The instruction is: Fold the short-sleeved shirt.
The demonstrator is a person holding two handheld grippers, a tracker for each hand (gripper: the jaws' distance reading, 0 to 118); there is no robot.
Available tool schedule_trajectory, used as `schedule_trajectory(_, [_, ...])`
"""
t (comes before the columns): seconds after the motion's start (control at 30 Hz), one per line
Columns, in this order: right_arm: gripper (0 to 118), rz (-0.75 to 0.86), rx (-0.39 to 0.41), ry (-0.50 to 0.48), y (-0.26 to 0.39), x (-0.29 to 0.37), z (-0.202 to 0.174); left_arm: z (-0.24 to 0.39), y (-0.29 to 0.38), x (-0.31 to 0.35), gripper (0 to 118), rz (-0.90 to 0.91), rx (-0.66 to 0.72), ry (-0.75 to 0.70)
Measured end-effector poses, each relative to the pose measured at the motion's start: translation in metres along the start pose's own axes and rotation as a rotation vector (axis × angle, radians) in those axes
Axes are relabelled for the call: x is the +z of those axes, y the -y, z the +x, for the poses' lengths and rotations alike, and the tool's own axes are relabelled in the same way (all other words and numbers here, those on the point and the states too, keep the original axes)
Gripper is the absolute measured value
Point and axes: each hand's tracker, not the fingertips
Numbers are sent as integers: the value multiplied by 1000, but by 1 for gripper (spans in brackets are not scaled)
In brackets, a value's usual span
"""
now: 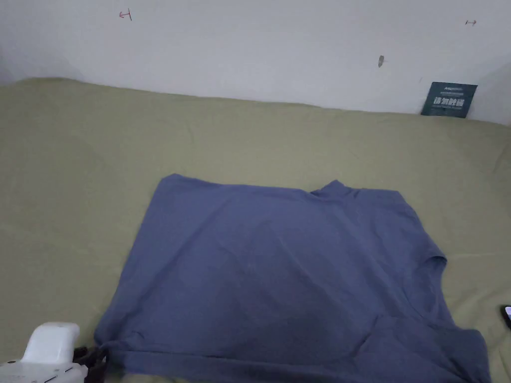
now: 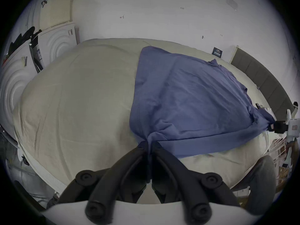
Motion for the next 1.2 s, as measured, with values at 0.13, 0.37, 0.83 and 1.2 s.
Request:
schedule_trajectory(0.13, [6,7,12,-1,-29,12,-1,3,-20,9,4,-1,-44,6])
schedule_trajectory(0.37, [6,-30,56,-24,-108,-9,13,-3,-86,-12,4,-31,-86,53])
schedule_trajectory(0.83, [28,-39,6,-23,-168,-105,19,8,-158,-101,52,-159,-84,-39])
schedule_trajectory(1.2, [75,543,64,-47,-59,34,-13,-3,-65,50,61,454,153,58])
